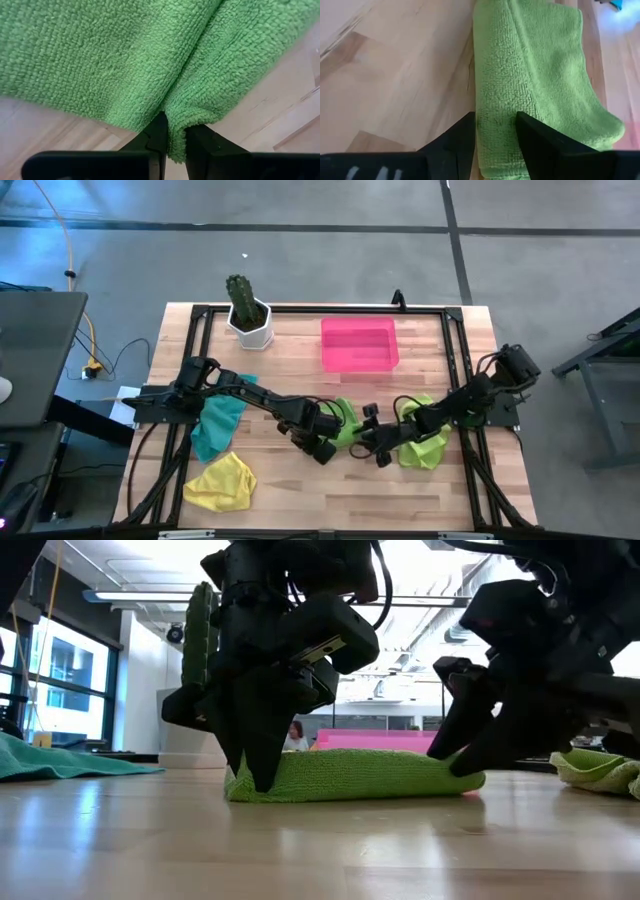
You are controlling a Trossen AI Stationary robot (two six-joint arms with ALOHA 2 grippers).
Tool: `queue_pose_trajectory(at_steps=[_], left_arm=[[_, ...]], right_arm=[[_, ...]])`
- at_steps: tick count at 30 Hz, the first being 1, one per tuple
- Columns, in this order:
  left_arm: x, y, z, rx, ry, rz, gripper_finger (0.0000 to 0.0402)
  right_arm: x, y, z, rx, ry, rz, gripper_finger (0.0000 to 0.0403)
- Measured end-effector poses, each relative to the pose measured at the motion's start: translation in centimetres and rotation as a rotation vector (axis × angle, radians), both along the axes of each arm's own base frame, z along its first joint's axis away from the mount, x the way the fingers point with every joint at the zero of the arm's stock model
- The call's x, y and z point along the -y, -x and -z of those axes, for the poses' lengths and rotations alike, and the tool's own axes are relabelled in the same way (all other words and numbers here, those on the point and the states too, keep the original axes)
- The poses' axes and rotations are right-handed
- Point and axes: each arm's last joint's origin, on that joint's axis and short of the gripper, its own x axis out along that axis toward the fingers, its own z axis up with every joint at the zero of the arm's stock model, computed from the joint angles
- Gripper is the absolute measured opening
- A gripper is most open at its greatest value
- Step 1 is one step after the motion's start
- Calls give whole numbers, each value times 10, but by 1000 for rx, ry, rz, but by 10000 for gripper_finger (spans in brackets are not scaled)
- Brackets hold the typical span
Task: Roll microfiber towels into tight, uniform cylinder then place into a basket
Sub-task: Roll the green microfiber cloth
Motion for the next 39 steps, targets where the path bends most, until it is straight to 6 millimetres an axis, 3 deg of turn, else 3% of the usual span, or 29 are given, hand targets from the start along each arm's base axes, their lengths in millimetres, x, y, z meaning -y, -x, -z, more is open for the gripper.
queue_pose_trajectory(at_steps=[7,17,23,31,39], left_arm=[[0,0,0,1,0,0,37],[0,0,0,2,1,0,37],[0,0,0,5,0,10,37],[0,-3,-3,36,-9,86,37],[7,-15,-17,126,-25,223,38]], right_arm=[[8,-3,1,-12,51,-28,140],[25,-9,1,-45,-56,-15,225],[35,-11,3,-79,-131,-4,226],[45,-10,7,-144,-214,99,188],[44,-11,20,-205,-291,146,79]])
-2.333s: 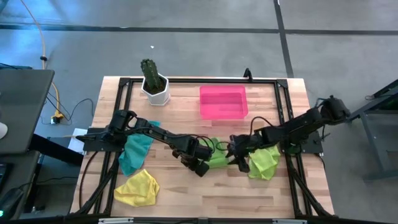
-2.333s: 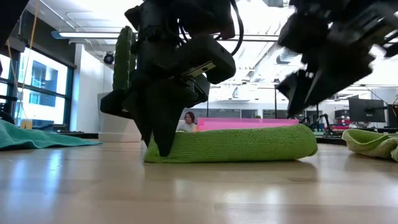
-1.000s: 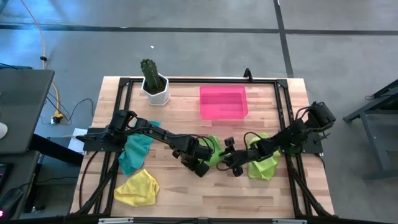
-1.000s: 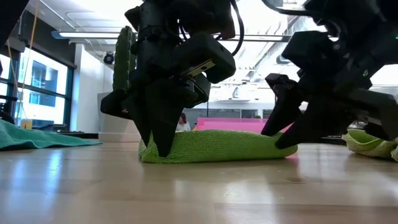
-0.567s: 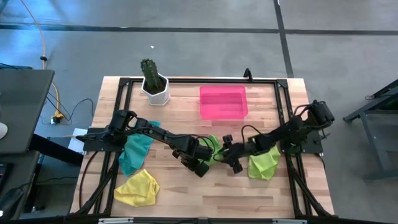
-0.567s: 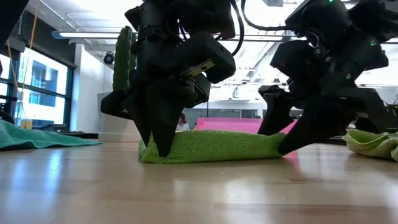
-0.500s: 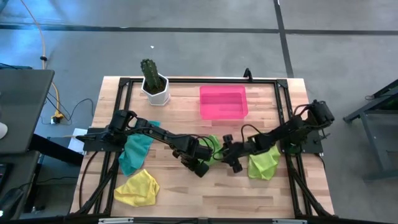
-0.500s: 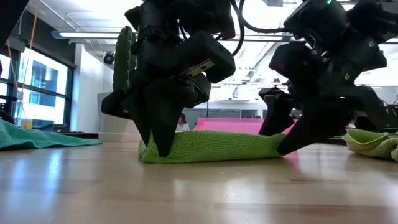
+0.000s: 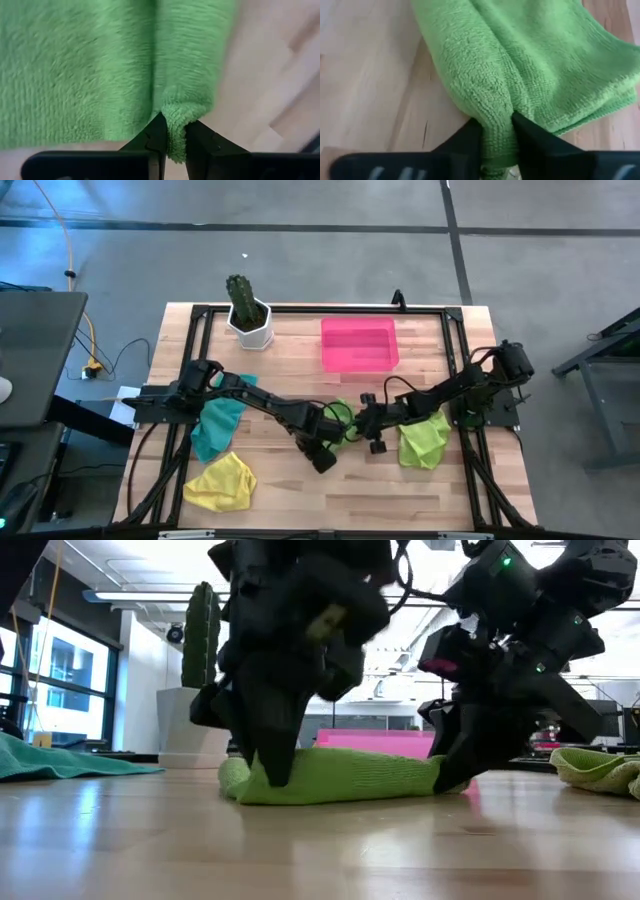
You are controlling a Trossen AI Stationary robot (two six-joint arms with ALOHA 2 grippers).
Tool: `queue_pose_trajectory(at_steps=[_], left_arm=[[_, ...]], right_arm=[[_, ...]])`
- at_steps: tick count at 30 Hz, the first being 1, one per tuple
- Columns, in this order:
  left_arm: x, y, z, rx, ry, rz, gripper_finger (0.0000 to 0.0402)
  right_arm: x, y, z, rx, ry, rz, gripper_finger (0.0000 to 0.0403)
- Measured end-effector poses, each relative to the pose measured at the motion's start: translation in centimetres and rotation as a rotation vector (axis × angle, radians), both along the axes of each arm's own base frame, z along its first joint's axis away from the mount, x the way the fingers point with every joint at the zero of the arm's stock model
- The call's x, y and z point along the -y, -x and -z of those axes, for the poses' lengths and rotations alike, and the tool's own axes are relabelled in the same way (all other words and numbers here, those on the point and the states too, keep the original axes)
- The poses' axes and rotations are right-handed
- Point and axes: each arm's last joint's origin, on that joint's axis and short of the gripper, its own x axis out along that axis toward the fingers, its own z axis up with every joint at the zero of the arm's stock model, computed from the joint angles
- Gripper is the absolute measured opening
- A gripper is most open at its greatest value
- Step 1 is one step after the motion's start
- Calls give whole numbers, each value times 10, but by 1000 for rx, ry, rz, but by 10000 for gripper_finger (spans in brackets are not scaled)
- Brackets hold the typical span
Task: Roll microfiber towels into tight, uniform cylinder then place into a basket
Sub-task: Roll the green microfiber cloth
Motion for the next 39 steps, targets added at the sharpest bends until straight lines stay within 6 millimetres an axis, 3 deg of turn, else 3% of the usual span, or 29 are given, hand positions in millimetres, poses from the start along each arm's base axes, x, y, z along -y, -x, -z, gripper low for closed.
queue_pose_trajectory(at_steps=[4,7,20,26,32,35,39], left_arm=[[8,1,-1,15,-10,70,45],[12,6,-1,-10,-34,138,58],[-4,23,-1,-186,-258,173,119],[-2,26,-1,-213,-279,176,123],[-5,47,-4,-417,-310,320,123],[-7,55,-7,-505,-340,282,122],[10,57,-10,-478,-373,295,113]], right_arm=[[-2,0,1,-14,-52,24,24],[-2,0,1,-8,-63,20,7],[-3,-1,1,11,-100,41,29],[-3,-1,1,12,-98,41,29],[-3,-1,1,18,-97,40,30],[-3,-2,1,20,-97,40,30],[-3,-2,1,22,-97,40,30]])
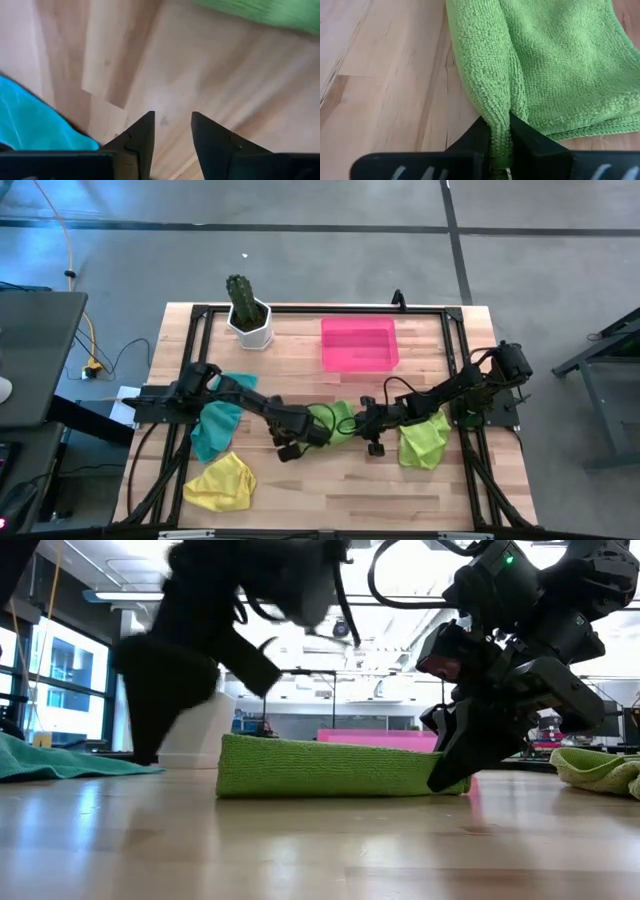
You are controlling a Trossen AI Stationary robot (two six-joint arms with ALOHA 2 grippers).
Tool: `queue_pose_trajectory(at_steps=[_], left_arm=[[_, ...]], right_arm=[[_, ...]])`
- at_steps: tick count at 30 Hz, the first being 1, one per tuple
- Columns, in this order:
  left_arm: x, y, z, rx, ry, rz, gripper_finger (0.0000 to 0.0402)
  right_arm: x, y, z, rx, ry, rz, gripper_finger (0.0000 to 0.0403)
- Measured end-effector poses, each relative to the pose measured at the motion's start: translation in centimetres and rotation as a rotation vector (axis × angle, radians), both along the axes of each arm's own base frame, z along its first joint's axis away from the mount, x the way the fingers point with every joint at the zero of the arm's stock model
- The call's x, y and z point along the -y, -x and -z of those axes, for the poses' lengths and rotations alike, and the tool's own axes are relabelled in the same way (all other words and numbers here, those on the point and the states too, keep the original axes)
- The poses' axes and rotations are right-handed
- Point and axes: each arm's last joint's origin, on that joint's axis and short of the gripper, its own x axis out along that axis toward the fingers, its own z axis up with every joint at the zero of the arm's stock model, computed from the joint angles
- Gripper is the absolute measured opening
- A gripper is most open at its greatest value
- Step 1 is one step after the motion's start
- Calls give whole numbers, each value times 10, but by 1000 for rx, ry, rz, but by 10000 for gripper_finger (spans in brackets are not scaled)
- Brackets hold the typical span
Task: Roll microfiber towels into tight, uniform cylinder then place into a basket
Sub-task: Roll the green microfiber cloth
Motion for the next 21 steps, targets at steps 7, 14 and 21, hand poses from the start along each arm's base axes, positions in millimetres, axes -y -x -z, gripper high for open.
queue_pose_trajectory(at_steps=[7,14,21], left_arm=[[49,20,-37,97,-112,167,77],[77,65,-113,363,-110,207,66],[82,116,-153,841,-221,100,65]], right_arm=[[0,0,0,5,-1,3,30],[-1,-2,-2,24,-12,7,30],[-1,-2,-2,22,-37,31,30]])
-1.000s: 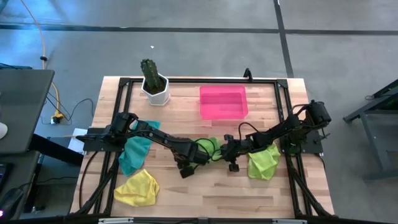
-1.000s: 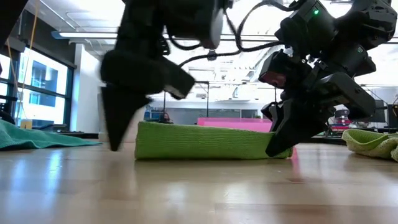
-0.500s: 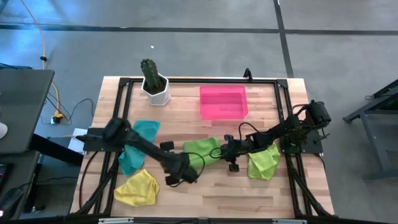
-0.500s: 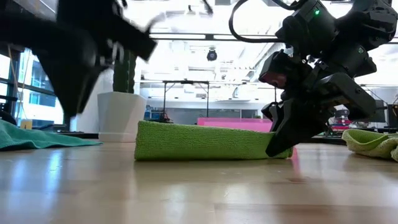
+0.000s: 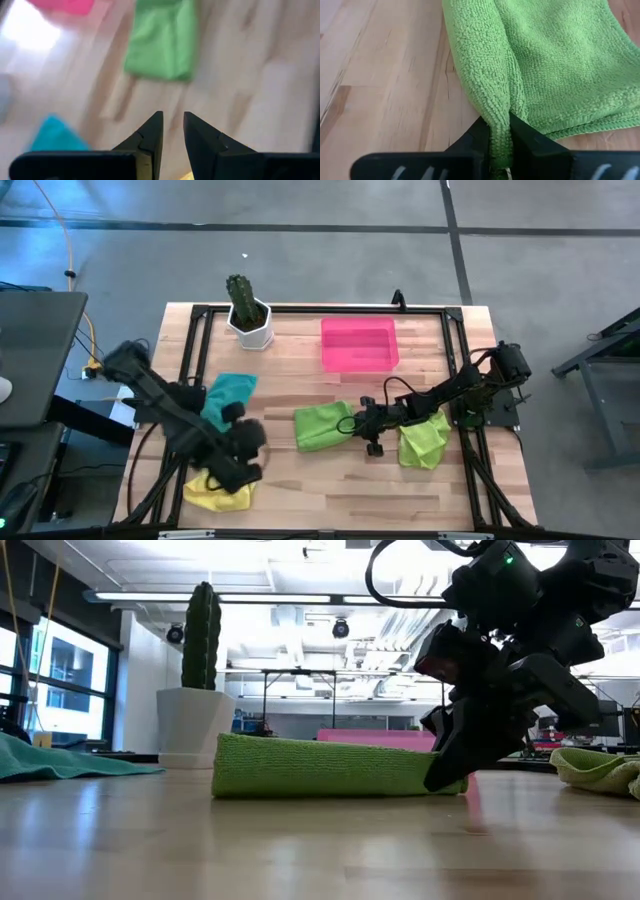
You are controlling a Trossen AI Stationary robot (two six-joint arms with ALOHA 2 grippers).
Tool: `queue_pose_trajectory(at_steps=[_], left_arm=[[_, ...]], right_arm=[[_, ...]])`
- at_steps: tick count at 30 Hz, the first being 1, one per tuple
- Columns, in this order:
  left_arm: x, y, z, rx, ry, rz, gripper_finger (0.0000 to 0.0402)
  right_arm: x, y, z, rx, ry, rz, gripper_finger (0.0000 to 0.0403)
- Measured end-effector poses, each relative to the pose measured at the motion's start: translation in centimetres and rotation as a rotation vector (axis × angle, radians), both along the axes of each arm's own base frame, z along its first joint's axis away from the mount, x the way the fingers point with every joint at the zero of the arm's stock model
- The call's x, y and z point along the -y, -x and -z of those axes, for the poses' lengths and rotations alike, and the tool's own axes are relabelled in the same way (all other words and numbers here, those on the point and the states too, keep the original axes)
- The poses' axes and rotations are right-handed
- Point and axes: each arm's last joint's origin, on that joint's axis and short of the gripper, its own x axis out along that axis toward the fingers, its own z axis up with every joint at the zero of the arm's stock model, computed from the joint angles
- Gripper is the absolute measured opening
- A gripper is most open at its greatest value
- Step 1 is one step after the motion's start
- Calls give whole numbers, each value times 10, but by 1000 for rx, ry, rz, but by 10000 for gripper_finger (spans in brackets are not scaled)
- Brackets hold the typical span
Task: Roll microfiber towels into tight, uniform cylinder then place into a basket
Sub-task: Roll the green microfiber cloth
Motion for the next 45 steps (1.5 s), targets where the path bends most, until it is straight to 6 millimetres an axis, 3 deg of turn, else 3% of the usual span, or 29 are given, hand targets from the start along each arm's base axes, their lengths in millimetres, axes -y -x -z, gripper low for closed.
queue_pose_trajectory(at_steps=[3,7,15,22,27,32,39,45], left_arm=[[6,-2,19,212,60,-37,65],[6,-16,50,302,17,18,85],[-11,-50,104,170,-108,100,167],[-9,-80,156,62,-133,244,183],[-14,-88,163,88,-178,219,165],[-18,-90,166,67,-95,217,153],[-16,-89,166,72,-115,210,150],[-28,-90,167,43,-176,161,150]], right_arm=[[0,0,0,2,-1,0,30],[0,0,0,3,-1,0,30],[0,-1,-1,8,-3,0,30],[0,-1,-1,10,-5,1,30],[0,-1,-1,11,-5,1,30],[0,-1,-1,11,-5,1,30],[0,-1,-1,12,-4,1,30],[0,-1,-1,12,-4,2,30]])
